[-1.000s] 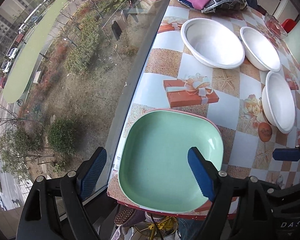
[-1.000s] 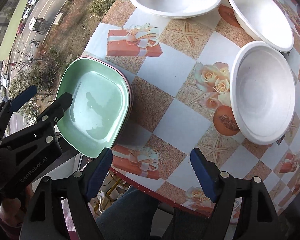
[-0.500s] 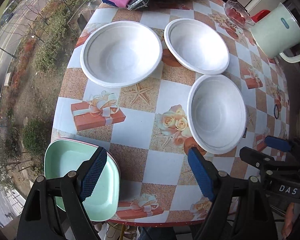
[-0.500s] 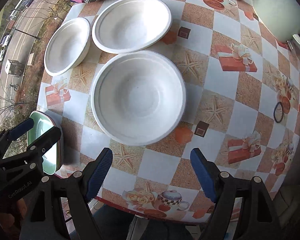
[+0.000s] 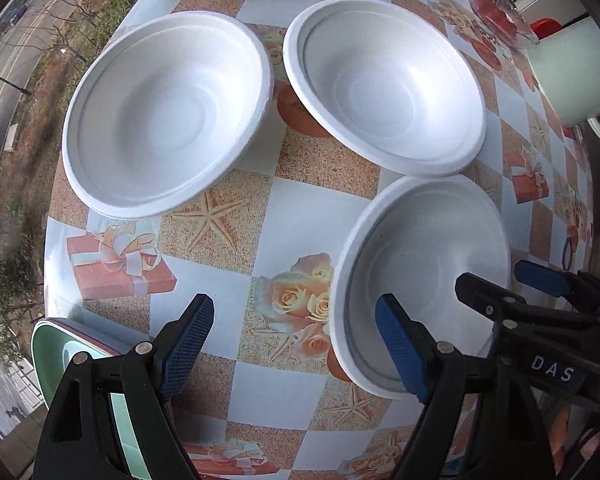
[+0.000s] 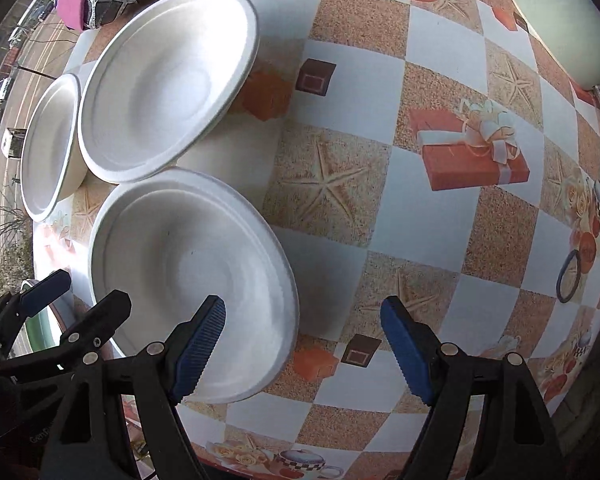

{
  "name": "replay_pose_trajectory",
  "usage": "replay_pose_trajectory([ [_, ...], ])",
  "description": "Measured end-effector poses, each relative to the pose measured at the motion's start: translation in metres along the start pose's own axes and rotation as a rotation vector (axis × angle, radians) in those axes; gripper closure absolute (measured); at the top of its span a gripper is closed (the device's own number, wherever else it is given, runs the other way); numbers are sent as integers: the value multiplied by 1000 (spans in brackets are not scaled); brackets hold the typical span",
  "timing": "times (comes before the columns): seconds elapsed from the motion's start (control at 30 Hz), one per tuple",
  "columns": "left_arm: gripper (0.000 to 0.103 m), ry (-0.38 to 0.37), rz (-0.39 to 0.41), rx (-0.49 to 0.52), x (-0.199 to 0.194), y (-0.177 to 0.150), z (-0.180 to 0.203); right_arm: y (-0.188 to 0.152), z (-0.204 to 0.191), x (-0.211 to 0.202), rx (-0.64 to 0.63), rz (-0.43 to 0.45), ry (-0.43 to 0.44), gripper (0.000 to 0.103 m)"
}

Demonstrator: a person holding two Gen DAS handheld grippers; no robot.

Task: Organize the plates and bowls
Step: 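Move the right gripper over to a white bowl's rim, then close the right gripper on the white bowl's rim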

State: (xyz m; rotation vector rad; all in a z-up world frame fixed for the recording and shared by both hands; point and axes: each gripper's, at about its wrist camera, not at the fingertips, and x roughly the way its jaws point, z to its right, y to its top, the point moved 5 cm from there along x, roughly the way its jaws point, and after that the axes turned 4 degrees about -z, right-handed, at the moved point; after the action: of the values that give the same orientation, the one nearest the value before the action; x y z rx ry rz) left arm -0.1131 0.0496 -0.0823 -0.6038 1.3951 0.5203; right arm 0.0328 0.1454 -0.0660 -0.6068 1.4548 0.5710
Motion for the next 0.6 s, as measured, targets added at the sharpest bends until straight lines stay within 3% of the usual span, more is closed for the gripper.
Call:
replay_pose_trajectory([
  [0.3, 18, 11, -14, 12, 21, 18, 7, 34, -7, 15, -49, 25, -87, 20],
  [0.37, 18, 2, -20, -7, 24, 21, 4, 38, -2, 21, -34, 5, -103, 3],
  [0.4, 18, 0, -25, -13, 25, 22, 3, 40, 2, 23, -17, -5, -74, 0],
  [0.6, 18, 15, -39, -6, 29, 42, -2, 40, 9, 20, -13, 6, -67, 0],
])
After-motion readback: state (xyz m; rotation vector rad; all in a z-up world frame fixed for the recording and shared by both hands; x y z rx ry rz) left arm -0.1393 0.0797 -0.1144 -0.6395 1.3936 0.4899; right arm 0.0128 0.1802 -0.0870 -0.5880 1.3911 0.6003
